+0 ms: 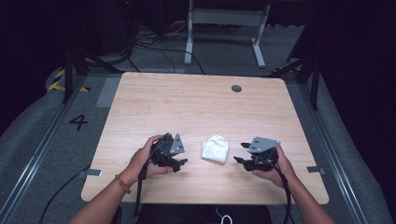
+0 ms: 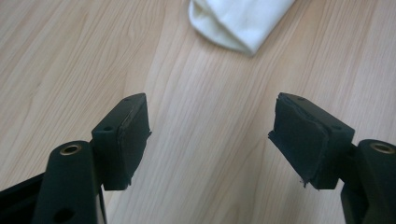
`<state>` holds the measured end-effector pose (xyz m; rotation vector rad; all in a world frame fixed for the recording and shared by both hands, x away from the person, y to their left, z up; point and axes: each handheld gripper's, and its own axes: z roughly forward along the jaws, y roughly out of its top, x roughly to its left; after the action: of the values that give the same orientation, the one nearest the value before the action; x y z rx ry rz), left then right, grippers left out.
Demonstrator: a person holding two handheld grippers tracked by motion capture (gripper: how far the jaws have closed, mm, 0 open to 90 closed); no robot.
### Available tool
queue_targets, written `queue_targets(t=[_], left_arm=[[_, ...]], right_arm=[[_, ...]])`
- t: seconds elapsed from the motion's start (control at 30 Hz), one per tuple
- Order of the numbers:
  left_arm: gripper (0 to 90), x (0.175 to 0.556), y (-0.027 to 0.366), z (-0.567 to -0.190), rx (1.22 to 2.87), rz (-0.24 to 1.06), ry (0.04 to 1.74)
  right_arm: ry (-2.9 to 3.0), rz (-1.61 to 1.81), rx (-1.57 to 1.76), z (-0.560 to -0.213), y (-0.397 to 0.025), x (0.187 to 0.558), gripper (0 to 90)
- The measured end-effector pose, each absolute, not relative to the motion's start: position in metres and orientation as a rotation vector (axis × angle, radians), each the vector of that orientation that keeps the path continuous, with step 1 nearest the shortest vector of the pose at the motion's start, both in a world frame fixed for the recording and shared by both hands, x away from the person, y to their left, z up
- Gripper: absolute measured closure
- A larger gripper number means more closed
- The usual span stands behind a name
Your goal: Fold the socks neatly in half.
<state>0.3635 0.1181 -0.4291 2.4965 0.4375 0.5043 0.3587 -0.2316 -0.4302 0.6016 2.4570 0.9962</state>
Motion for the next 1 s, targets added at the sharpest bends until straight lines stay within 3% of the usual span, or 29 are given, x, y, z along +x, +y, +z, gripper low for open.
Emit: queue_targets(t=[0.6, 1.0], left_arm=[[26.5, 0.341, 0.194, -0.444, 2.446, 0.537, 0.647], [26.0, 0.344, 0.251, -0.468, 2.315, 0.420, 0.854]], right_arm=[[2.368, 0.934, 0.825, -0.448, -0.316, 0.346, 39.2], [2.292, 0.948, 1.065, -0.474, -0.378, 0.335, 35.2]])
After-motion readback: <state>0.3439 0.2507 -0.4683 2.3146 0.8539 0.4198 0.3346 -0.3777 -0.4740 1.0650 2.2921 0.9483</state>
